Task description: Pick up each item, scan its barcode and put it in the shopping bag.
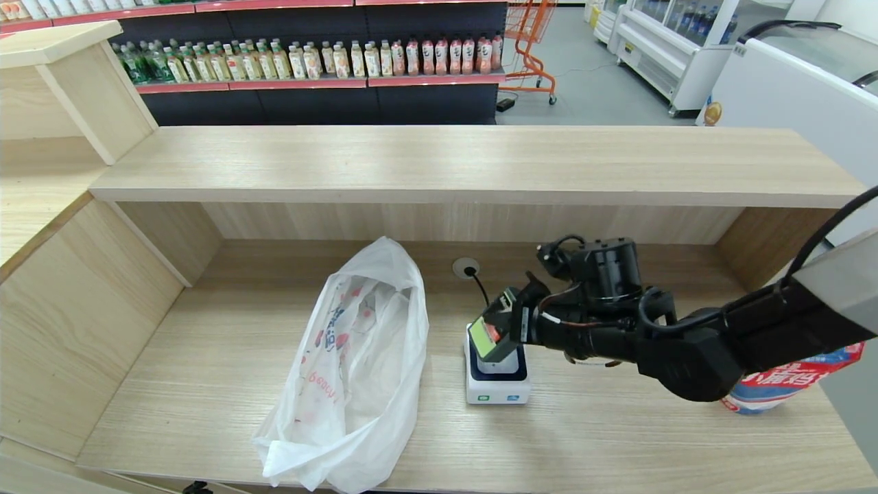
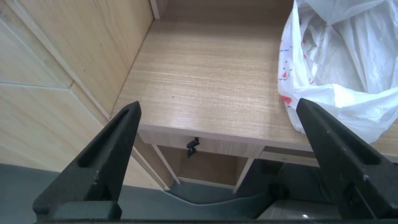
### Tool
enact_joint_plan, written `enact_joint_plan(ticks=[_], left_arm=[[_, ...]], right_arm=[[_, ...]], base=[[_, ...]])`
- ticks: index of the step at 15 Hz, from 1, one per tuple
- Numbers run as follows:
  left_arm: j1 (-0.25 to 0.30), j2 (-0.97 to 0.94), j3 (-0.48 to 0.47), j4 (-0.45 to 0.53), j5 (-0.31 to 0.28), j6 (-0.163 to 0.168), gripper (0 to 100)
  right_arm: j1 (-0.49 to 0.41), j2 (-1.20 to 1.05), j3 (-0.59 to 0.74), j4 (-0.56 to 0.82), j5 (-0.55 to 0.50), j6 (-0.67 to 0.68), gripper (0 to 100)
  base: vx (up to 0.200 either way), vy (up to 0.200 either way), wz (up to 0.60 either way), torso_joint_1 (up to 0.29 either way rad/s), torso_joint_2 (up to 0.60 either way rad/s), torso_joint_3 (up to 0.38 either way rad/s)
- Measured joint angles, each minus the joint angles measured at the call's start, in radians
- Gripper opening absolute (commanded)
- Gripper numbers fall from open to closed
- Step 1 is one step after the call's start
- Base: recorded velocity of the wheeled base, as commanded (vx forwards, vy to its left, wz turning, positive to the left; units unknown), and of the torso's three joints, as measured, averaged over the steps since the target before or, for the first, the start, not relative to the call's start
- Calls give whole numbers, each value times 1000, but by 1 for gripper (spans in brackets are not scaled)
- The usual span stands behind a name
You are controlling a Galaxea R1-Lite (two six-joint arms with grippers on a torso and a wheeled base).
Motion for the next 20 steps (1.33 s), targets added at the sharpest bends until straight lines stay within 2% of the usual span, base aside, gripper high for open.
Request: enact_joint_plan(ticks=[1, 3, 6, 8, 12, 15, 17, 20], left_arm=[[1, 0, 0, 0, 0, 0, 100], [0, 0, 0, 0, 0, 0, 100], [0, 0, 0, 0, 0, 0, 100], [0, 0, 0, 0, 0, 0, 100], [0, 0, 0, 0, 0, 0, 100], [0, 0, 0, 0, 0, -3, 100], [1, 0, 0, 0, 0, -2, 100], [0, 0, 0, 0, 0, -2, 100]], right_arm=[[4, -48, -13, 7, 8, 51, 0], [6, -170, -20, 75, 14, 36, 0], [-40, -360, 81, 145, 11, -218, 0], [-73, -468, 200, 153, 9, -270, 0], [-97, -583, 289, 153, 8, -281, 0], [-105, -618, 311, 153, 7, -280, 0], [-110, -627, 323, 154, 7, -275, 0], [-111, -634, 335, 153, 9, -206, 0]], base=[[0, 0, 0, 0, 0, 0], [0, 0, 0, 0, 0, 0], [0, 0, 0, 0, 0, 0], [0, 0, 0, 0, 0, 0], [0, 0, 0, 0, 0, 0], [-200, 0, 0, 6, 7, 2], [0, 0, 0, 0, 0, 0], [0, 0, 0, 0, 0, 0]])
